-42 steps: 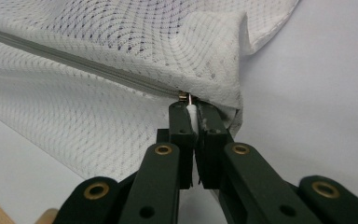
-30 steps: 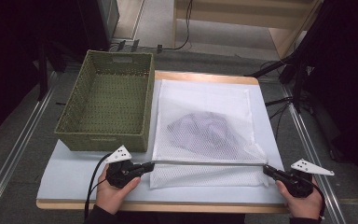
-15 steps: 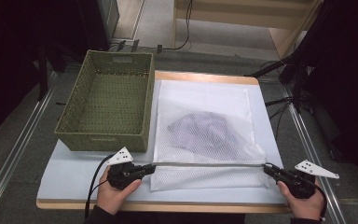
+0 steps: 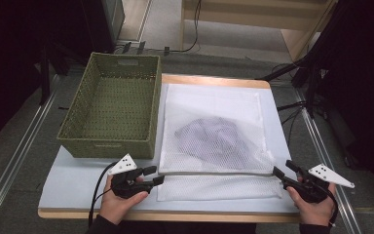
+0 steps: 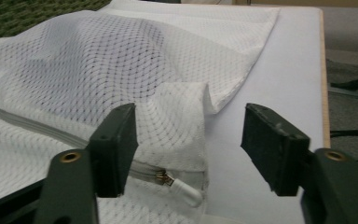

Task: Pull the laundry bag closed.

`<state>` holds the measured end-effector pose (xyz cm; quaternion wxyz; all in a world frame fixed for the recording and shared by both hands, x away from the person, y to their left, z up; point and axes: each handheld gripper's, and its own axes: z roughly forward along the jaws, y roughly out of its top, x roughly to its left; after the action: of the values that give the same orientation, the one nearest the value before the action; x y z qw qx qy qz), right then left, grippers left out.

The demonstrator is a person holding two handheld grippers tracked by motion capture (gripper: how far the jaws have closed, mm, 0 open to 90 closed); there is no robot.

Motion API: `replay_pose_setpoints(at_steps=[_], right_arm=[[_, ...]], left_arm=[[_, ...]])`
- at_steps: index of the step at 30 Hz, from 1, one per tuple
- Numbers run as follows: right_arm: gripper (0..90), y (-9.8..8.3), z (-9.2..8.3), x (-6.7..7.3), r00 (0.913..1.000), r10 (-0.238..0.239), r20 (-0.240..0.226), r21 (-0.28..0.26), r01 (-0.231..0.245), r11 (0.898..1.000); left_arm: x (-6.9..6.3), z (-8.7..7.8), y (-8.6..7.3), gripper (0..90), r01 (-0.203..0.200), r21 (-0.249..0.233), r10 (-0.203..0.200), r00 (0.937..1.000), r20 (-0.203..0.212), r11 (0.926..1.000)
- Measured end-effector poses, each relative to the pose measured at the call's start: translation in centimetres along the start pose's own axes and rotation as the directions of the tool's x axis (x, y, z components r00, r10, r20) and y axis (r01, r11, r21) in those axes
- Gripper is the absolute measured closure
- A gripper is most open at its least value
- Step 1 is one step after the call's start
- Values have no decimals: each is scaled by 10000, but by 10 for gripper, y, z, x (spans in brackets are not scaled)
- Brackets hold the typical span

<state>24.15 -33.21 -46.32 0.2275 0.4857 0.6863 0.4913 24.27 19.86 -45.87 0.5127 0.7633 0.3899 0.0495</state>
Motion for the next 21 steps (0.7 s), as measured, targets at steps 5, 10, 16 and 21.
replay_pose_setpoints(at_steps=[5, 10, 16, 21], right_arm=[[249, 0, 2, 2, 9999, -54, 130, 137, 52, 9999], [178, 0, 3, 4, 10000, -69, -28, -12, 69, 10000], [132, 0, 4, 5, 9999, -151, -8, 85, 151, 9999], [129, -2, 2, 5, 9998, -166, 52, 30, 166, 9999]], left_arm=[[1, -10, 0, 299, -520, -719, 497, 9982, -345, 9961], [5, -20, -2, 202, -759, -1288, 669, 9951, -725, 9888], [15, -46, -1, 134, -539, -2055, 309, 9930, -1136, 9772], [24, -65, -4, 60, -799, -2346, 484, 9894, -1371, 9688]])
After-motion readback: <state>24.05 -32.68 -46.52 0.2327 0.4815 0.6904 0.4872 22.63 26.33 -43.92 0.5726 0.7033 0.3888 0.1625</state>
